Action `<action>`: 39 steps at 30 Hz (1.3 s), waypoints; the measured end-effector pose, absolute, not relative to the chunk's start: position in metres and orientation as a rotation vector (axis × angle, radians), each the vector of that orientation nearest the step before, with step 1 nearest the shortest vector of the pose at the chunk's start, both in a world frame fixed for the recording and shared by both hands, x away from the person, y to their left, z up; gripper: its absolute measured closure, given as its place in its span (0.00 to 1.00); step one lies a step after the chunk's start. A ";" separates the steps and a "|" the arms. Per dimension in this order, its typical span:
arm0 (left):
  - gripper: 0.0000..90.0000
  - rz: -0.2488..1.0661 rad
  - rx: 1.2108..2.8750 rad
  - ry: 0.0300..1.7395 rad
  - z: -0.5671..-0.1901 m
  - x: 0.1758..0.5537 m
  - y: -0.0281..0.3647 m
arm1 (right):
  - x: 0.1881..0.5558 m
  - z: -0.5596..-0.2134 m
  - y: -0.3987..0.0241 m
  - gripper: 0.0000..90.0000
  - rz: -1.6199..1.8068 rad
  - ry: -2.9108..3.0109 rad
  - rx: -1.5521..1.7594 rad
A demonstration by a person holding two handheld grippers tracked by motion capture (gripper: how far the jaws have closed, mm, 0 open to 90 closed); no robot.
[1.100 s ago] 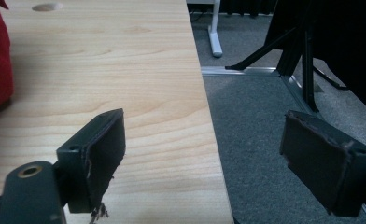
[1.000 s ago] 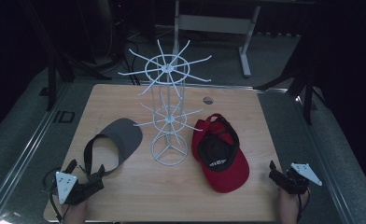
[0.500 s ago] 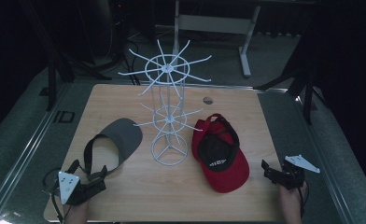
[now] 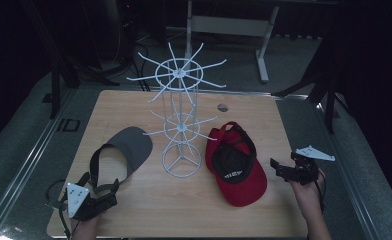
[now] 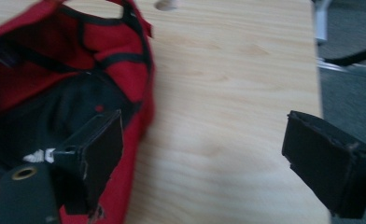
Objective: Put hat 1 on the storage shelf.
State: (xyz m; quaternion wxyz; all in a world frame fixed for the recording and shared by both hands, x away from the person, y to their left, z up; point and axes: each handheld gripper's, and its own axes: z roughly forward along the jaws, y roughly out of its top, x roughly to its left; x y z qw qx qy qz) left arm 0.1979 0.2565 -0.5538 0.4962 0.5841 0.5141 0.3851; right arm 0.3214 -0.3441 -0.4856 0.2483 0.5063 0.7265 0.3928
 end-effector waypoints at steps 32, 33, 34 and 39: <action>0.02 0.901 1.424 1.242 -0.554 0.198 0.256 | 0.424 -0.514 -0.260 0.31 0.938 2.315 1.140; 0.02 0.904 1.423 1.244 -0.554 0.198 0.256 | 0.424 -0.516 -0.257 0.31 0.920 2.327 1.130; 0.02 0.902 1.423 1.244 -0.554 0.198 0.256 | 0.425 -0.519 -0.254 0.31 0.905 2.343 1.116; 0.02 0.901 1.420 1.257 -0.554 0.198 0.257 | 0.426 -0.530 -0.244 0.34 0.804 2.387 1.035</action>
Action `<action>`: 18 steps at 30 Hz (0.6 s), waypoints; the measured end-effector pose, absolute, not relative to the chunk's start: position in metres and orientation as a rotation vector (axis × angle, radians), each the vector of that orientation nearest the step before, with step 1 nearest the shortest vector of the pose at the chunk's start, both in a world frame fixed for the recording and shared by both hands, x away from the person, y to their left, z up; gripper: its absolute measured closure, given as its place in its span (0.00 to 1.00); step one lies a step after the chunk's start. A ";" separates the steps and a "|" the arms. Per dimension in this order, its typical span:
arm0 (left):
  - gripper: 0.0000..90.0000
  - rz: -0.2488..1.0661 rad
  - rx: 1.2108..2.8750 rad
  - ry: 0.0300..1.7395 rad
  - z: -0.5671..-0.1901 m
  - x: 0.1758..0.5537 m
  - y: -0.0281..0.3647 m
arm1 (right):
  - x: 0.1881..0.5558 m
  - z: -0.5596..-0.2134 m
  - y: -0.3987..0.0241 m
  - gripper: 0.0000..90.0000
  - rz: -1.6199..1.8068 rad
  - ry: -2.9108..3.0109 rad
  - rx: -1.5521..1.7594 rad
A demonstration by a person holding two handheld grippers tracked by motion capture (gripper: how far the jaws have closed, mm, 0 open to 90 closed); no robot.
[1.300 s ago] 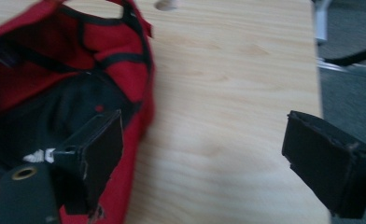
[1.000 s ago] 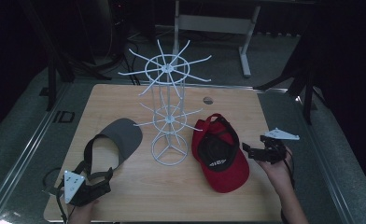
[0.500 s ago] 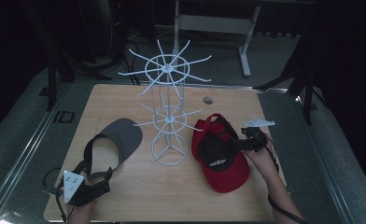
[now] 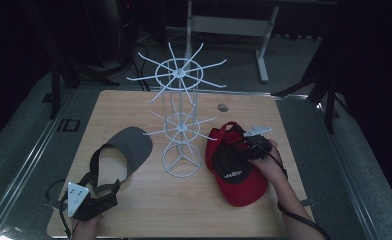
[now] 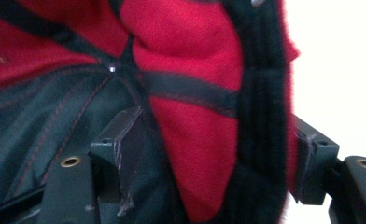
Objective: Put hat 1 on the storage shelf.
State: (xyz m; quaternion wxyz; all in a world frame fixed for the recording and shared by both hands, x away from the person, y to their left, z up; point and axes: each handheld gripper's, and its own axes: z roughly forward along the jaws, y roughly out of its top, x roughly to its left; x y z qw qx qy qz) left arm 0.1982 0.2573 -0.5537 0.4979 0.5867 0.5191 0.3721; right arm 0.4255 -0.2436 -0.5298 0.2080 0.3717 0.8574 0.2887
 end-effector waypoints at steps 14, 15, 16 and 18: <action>0.02 0.899 1.416 1.266 -0.554 0.199 0.258 | 0.428 -0.538 -0.235 0.81 0.747 2.514 0.954; 0.02 0.899 1.415 1.267 -0.554 0.199 0.258 | 0.428 -0.537 -0.233 0.86 0.747 2.529 0.942; 0.02 0.898 1.416 1.267 -0.554 0.199 0.259 | 0.426 -0.537 -0.231 0.89 0.725 2.530 0.917; 0.02 0.900 1.421 1.269 -0.555 0.199 0.259 | 0.425 -0.537 -0.229 0.91 0.703 2.535 0.899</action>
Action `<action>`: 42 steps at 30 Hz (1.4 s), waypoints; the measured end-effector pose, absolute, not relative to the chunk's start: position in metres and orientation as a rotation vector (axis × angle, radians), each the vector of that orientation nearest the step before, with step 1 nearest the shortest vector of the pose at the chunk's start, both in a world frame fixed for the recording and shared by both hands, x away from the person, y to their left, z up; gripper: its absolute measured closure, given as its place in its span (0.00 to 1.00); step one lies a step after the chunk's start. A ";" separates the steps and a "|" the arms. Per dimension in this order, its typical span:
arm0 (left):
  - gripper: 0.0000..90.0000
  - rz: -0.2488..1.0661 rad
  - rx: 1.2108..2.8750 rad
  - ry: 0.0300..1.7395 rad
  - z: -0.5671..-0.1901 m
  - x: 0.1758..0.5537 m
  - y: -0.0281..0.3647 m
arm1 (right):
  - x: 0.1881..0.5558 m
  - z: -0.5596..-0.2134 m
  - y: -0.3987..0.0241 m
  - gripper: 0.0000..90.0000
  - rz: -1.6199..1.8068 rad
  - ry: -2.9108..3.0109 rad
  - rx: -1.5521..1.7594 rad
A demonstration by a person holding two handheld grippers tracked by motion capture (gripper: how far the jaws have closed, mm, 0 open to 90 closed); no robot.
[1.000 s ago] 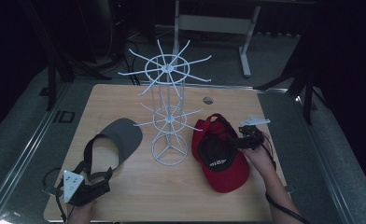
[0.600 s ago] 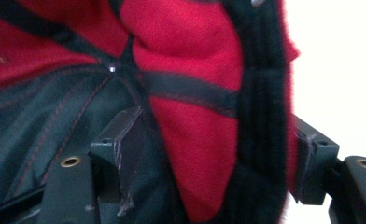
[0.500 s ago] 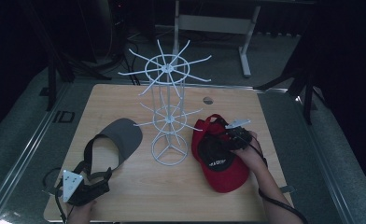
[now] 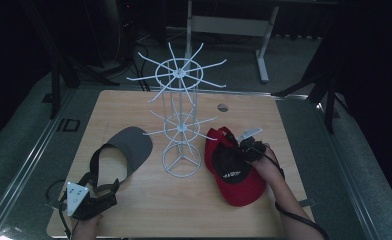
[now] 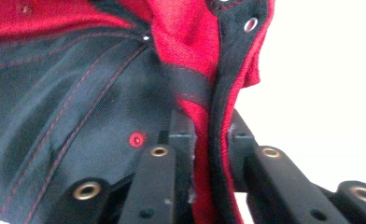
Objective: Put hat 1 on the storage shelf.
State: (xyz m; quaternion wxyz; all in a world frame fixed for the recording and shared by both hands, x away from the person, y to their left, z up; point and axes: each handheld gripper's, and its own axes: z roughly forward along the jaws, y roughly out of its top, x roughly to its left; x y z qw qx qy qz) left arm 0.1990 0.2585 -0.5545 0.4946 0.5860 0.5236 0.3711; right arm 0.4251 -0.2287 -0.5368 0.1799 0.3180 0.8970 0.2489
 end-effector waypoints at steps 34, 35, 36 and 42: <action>0.02 0.878 1.488 1.252 -0.551 0.199 0.252 | 0.363 -0.454 -0.268 0.95 1.073 2.217 1.123; 0.03 0.874 1.489 1.253 -0.551 0.199 0.253 | 0.360 -0.450 -0.270 0.95 1.086 2.198 1.124; 0.02 0.872 1.489 1.256 -0.551 0.199 0.253 | 0.358 -0.447 -0.271 0.95 1.094 2.188 1.124; 0.02 0.794 1.565 1.187 -0.546 0.196 0.249 | 0.341 -0.428 -0.282 0.95 1.183 2.099 1.129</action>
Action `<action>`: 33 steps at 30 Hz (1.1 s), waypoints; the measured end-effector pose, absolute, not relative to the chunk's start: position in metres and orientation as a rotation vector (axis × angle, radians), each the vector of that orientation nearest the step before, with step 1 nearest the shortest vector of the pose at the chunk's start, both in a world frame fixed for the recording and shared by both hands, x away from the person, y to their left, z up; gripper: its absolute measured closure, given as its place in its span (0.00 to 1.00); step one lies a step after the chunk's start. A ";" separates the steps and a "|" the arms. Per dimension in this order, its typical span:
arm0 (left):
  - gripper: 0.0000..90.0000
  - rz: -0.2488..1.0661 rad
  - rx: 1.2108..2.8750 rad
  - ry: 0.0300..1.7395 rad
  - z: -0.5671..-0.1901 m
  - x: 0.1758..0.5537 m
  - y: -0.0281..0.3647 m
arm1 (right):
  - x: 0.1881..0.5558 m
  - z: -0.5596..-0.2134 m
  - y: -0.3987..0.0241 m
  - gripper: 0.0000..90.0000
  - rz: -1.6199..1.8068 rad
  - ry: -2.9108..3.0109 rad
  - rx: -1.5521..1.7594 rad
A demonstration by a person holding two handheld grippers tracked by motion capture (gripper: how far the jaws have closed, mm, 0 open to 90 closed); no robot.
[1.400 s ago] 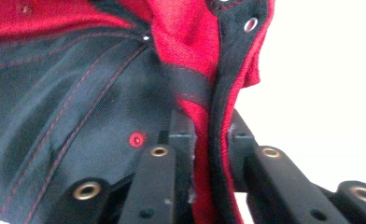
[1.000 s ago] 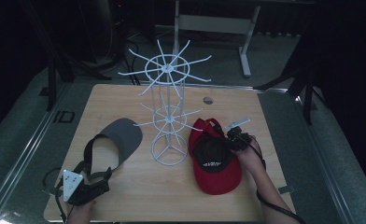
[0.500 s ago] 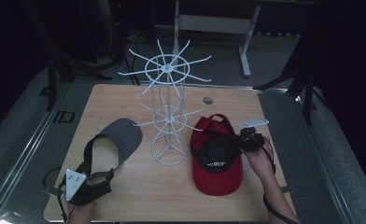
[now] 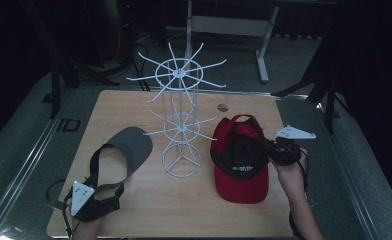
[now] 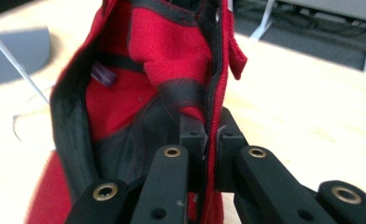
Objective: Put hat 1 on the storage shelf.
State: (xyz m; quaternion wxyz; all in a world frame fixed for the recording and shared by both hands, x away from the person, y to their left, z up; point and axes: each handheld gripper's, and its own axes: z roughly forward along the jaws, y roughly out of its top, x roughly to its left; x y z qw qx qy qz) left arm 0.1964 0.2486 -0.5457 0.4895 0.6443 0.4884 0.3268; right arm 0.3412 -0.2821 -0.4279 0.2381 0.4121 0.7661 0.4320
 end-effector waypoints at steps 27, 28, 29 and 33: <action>0.03 0.680 1.617 0.900 -0.450 0.172 0.176 | 0.291 -0.362 -0.306 0.95 1.342 1.925 1.084; 0.03 0.673 1.609 0.884 -0.445 0.172 0.174 | 0.289 -0.359 -0.306 0.95 1.347 1.923 1.076; 0.03 0.665 1.601 0.870 -0.441 0.172 0.171 | 0.287 -0.357 -0.305 0.95 1.357 1.918 1.067; 0.03 0.655 1.604 0.824 -0.426 0.173 0.159 | 0.279 -0.346 -0.303 0.95 1.390 1.907 1.042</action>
